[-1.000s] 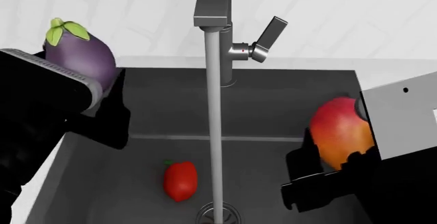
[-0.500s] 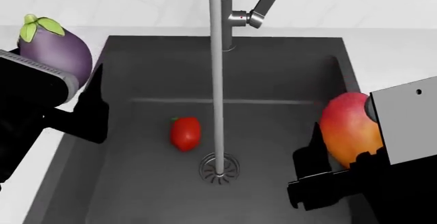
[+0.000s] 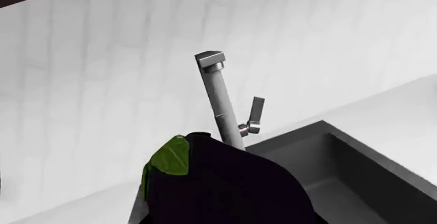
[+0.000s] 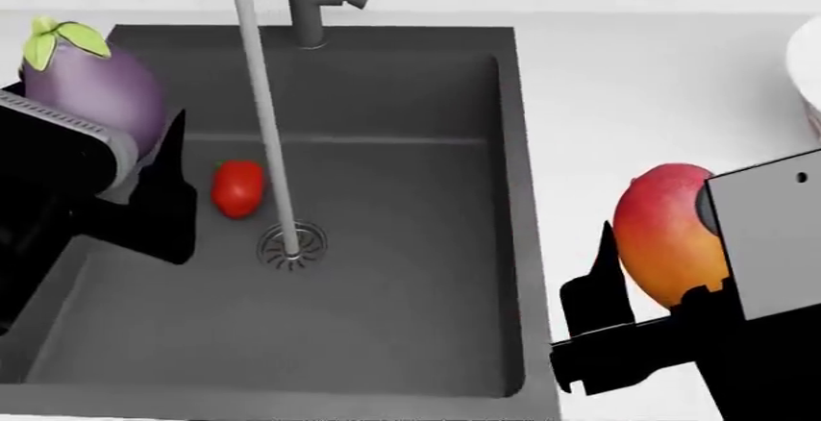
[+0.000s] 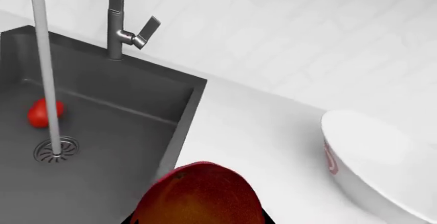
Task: Pick the eggplants and mangos from the sink and place them in one bowl. Place the bell pepper in the other bowl. Then turn off the sink faucet.
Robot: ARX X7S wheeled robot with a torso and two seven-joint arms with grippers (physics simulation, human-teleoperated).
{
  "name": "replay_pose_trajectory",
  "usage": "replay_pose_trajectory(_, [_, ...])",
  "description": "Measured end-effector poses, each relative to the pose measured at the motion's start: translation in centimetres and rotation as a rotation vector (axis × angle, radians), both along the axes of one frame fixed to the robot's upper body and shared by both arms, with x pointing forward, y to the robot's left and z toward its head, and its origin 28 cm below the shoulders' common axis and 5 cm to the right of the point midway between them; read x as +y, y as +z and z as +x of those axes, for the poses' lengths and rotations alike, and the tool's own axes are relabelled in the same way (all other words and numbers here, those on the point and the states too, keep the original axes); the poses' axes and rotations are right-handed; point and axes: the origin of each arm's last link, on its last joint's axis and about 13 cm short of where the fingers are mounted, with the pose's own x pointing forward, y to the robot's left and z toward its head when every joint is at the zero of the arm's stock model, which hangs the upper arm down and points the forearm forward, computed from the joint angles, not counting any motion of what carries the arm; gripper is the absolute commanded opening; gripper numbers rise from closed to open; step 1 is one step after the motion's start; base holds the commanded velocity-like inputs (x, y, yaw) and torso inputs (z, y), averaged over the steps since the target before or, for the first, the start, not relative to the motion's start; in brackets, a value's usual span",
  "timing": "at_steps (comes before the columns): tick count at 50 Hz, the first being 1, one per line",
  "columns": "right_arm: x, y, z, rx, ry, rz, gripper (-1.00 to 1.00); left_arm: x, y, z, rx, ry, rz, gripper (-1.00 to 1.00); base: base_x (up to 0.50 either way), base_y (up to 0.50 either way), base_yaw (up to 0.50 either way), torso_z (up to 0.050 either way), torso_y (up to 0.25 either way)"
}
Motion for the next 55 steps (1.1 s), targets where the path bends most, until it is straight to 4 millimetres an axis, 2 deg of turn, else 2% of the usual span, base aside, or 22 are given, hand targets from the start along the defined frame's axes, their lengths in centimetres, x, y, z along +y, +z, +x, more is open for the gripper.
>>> replay_pose_trajectory(43, [-1.0, 0.7, -0.8, -0.067, -0.060, -0.037, -1.00, -0.3, 1.3, 0.1, -0.013, -0.008, -0.031, -1.00, 0.00, -0.50, 0.00, 0.000, 0.000])
replay_pose_trajectory(55, [-1.0, 0.7, -0.8, -0.088, -0.076, -0.064, -1.00, -0.4, 1.6, 0.4, -0.021, -0.010, -0.038, -1.00, 0.29, -0.43, 0.00, 0.001, 0.000])
